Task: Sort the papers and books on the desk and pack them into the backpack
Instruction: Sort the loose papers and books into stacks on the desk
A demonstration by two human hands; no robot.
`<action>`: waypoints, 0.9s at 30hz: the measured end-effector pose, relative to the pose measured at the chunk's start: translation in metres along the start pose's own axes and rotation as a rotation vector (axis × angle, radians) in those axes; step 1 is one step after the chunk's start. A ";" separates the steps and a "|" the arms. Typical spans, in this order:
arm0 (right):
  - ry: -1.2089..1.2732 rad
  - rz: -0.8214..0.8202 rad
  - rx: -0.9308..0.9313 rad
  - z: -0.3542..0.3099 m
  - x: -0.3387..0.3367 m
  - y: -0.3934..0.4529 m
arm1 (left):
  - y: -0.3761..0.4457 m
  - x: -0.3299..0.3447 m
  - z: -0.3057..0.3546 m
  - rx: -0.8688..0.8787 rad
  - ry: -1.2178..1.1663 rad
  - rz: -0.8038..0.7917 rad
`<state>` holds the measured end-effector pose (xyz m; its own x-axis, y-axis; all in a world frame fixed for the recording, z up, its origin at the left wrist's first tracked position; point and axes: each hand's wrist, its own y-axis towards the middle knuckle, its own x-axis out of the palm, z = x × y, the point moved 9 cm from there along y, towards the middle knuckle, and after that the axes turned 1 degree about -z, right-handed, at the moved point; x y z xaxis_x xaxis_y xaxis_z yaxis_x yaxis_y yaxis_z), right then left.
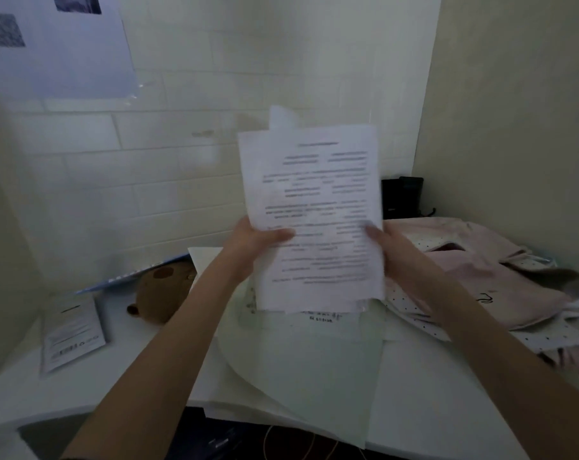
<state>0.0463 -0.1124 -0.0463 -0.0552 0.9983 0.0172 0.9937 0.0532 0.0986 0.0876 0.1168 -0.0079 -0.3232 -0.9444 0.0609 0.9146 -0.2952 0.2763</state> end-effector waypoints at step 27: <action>0.246 0.363 -0.347 -0.053 -0.073 -0.051 | -0.012 0.031 -0.040 -0.066 0.096 -0.038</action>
<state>-0.0057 -0.1891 0.0006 0.2218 0.9143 0.3388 0.8651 -0.3448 0.3642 0.0765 0.0851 -0.0477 -0.3356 -0.9411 -0.0415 0.9173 -0.3365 0.2127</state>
